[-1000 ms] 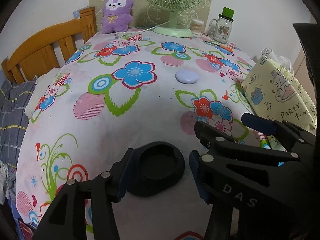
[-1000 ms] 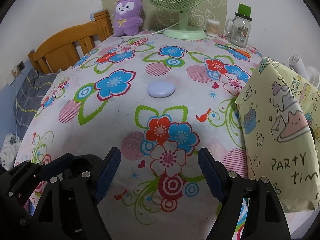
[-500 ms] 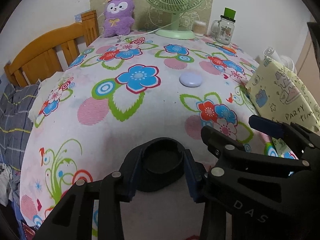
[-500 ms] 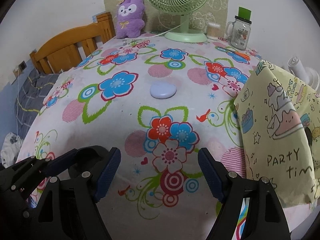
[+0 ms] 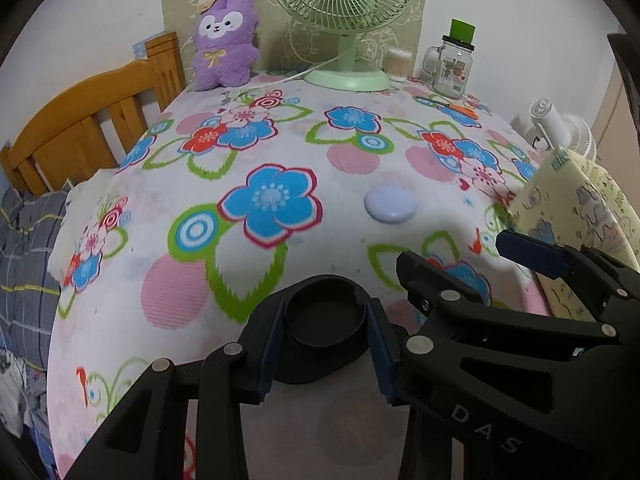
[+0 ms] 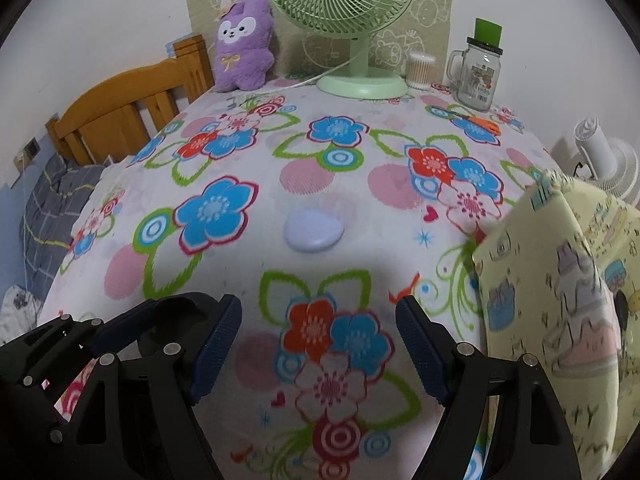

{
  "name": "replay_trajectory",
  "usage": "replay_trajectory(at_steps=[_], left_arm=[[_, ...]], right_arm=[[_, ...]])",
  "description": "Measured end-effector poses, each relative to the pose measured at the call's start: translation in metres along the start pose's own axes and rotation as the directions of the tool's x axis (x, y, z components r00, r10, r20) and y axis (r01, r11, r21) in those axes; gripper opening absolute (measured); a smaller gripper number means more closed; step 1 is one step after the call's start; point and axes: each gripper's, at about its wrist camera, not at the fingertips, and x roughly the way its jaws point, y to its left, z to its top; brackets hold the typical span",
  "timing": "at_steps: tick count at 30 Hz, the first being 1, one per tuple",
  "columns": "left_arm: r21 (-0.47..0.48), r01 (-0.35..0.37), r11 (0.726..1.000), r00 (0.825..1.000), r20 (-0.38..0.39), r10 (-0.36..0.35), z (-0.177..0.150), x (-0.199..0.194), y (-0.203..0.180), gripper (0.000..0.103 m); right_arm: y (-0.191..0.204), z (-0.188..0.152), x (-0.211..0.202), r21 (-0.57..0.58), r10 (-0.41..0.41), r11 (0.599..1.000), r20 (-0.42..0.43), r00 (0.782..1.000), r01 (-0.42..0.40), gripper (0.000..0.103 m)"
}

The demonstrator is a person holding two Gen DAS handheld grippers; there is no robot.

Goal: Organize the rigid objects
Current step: 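Close right tool on the lavender puck while left tool holds the black puck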

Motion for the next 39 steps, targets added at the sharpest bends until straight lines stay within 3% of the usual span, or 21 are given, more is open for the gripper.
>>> replay_trajectory(at_steps=[12,17,26,33,39], left_arm=[[0.053,-0.029,0.998,1.000,-0.002,0.029,0.027,0.023,0.003,0.041],[0.063,-0.010,0.998,1.000,-0.019,0.011,0.033,0.033,0.006,0.041],[0.051,0.021,0.998,0.999,-0.026,-0.020,0.039,0.039,0.011,0.041],[0.056,0.025,0.998,0.999,-0.024,-0.024,0.040,0.039,0.010,0.041],[0.057,0.024,0.998,0.999,-0.025,-0.023,0.041,0.039,0.010,0.041]], right_arm=[[-0.006,0.025,0.029,0.046,-0.003,0.999,-0.018,1.000,0.004,0.082],[-0.005,0.034,0.041,0.016,-0.023,1.000,-0.031,0.999,0.023,0.081],[-0.001,0.045,0.060,0.007,-0.007,1.000,-0.058,0.998,0.008,0.069],[0.001,0.046,0.066,0.013,-0.007,1.000,-0.079,0.997,0.008,0.049],[-0.001,0.046,0.064,0.010,-0.020,1.000,-0.083,0.996,0.021,0.049]])
